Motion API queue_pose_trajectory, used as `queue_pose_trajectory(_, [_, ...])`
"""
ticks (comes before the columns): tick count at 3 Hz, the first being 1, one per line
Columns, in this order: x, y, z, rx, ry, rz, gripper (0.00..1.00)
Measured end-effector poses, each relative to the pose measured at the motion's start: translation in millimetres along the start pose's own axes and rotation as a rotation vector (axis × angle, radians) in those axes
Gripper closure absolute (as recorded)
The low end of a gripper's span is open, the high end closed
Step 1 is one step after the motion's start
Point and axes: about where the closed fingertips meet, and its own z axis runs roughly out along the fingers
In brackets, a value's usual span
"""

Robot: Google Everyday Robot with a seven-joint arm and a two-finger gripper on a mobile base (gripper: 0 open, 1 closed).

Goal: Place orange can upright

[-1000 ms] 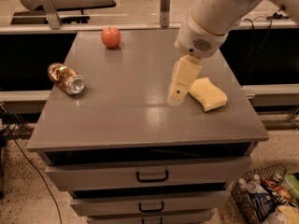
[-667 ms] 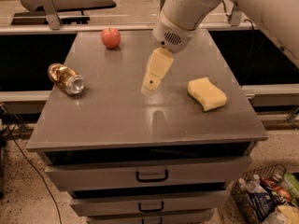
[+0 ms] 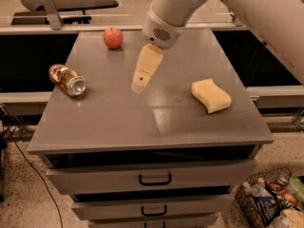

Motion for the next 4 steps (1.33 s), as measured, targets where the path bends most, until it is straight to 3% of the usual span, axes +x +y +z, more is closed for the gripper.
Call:
queue_pose_trajectory(2, [-114.4,-46.5,72.6,-0.052,-0.102,0.054,0.00])
queue_pose_trajectory(3, [-160.5,-57.8,120.7,-0.074,-0.129,0.146,0.00])
queue_pose_trajectory(4, [-181.9,-66.6,157.8,-0.072,-0.092,0.241,0.00])
